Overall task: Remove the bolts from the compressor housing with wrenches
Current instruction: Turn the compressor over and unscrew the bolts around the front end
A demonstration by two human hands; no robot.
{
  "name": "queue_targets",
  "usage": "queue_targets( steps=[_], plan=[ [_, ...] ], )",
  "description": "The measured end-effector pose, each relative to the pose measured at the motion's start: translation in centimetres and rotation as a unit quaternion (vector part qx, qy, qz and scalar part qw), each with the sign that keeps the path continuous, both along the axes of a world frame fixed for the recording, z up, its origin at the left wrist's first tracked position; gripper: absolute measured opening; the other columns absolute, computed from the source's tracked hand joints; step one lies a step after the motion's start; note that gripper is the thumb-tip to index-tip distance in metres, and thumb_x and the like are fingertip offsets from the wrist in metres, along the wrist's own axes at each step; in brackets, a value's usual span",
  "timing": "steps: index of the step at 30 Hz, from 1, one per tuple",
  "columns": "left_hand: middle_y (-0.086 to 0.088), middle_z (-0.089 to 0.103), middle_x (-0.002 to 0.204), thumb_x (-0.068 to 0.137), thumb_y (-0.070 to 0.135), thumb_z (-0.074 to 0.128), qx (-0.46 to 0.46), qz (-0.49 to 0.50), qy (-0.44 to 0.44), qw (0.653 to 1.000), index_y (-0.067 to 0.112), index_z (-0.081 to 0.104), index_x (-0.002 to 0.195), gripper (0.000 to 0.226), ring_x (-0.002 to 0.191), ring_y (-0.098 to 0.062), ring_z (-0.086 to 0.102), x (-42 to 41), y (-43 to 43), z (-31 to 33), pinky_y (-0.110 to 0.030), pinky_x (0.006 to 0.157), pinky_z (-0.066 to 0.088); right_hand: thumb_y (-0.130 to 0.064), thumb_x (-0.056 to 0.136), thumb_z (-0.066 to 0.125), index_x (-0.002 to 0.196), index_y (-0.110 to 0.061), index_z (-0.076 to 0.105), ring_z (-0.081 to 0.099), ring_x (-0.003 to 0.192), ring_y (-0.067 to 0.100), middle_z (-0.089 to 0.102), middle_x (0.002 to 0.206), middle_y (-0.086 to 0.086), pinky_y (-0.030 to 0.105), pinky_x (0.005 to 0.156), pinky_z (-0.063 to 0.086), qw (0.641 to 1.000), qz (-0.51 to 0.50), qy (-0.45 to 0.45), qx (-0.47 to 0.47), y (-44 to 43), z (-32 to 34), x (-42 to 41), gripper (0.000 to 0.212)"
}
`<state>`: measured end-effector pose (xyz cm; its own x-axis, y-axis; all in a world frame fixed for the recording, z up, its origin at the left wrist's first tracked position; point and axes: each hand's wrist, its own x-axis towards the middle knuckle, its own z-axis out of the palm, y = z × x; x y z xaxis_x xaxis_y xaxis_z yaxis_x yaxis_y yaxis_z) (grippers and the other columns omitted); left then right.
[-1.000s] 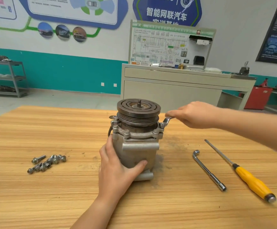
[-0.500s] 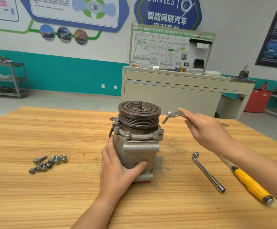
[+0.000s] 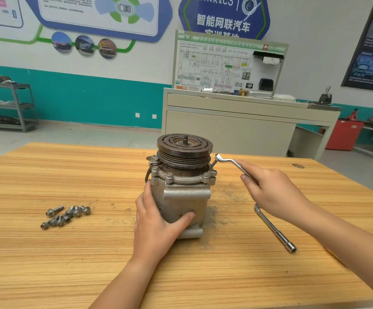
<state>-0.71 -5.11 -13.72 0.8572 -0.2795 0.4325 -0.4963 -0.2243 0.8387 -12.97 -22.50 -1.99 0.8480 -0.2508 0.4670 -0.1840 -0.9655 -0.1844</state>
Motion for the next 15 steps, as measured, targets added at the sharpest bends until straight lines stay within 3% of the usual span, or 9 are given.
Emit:
queue_targets(
  steps=[4,6,8,10,12,14,15],
  plan=[
    [-0.003,0.029,0.138,0.065,0.047,0.077,-0.002,0.045,-0.015,0.999,0.018,0.020,0.146,0.103,0.131,-0.020,0.032,-0.8,0.3,1.0,-0.046,0.109,0.030,-0.019,0.095,0.043,0.136,-0.032,0.042,0.049,0.053,0.018,0.053,0.057,-0.001,0.035,0.052,0.037,0.999,0.015,-0.039,0.012,0.2,0.0,-1.0,0.043],
    [-0.001,0.037,0.125,0.071,0.053,0.062,-0.106,0.072,-0.055,0.990,0.019,0.036,0.133,0.076,0.119,-0.018,0.041,-2.0,0.9,1.9,-0.036,0.105,0.034,-0.018,0.093,0.046,0.133,-0.034,0.044,0.044,0.048,0.014,0.048,0.051,-0.004,0.027,0.048,0.032,0.997,0.034,-0.071,0.019,0.7,0.1,-2.0,0.043],
    [0.009,0.043,0.113,0.076,0.050,0.049,-0.200,0.046,-0.091,0.974,0.032,0.043,0.117,0.045,0.103,-0.007,0.048,-3.8,1.4,2.9,-0.016,0.093,0.037,-0.018,0.091,0.047,0.131,-0.036,0.044,0.044,0.051,0.014,0.048,0.050,-0.003,0.024,0.049,0.031,0.993,0.059,-0.092,0.039,1.4,-0.1,-2.8,0.044],
    [0.018,0.049,0.111,0.081,0.049,0.045,-0.205,-0.012,-0.097,0.974,0.041,0.045,0.112,0.032,0.099,0.000,0.053,-5.3,1.4,4.0,-0.009,0.083,0.040,-0.016,0.089,0.050,0.129,-0.033,0.048,0.046,0.055,0.011,0.050,0.051,-0.003,0.025,0.051,0.032,0.991,0.078,-0.098,0.046,2.4,-0.4,-3.3,0.044],
    [0.016,0.056,0.112,0.082,0.054,0.046,-0.180,-0.071,-0.070,0.979,0.044,0.046,0.113,0.032,0.097,-0.002,0.058,-6.3,1.1,5.2,-0.009,0.080,0.042,-0.011,0.088,0.054,0.127,-0.027,0.053,0.047,0.056,0.006,0.053,0.054,-0.006,0.021,0.053,0.033,0.990,0.099,-0.096,0.039,3.4,-0.9,-3.6,0.042],
    [0.015,0.063,0.105,0.087,0.052,0.052,-0.172,-0.115,-0.046,0.977,0.043,0.048,0.112,0.028,0.088,0.001,0.062,-6.6,1.0,6.2,-0.007,0.074,0.042,-0.012,0.089,0.054,0.128,-0.030,0.051,0.056,0.067,0.003,0.065,0.070,-0.006,0.015,0.058,0.040,0.989,0.120,-0.077,0.048,4.4,-1.4,-3.8,0.043],
    [0.017,0.065,0.102,0.089,0.048,0.053,-0.179,-0.133,-0.037,0.974,0.041,0.050,0.111,0.023,0.083,0.003,0.062,-6.7,1.0,6.5,-0.006,0.071,0.043,-0.015,0.090,0.053,0.128,-0.034,0.049,0.060,0.078,0.008,0.069,0.081,-0.003,0.020,0.066,0.045,0.988,0.124,-0.065,0.059,4.8,-1.7,-3.9,0.043]
  ],
)
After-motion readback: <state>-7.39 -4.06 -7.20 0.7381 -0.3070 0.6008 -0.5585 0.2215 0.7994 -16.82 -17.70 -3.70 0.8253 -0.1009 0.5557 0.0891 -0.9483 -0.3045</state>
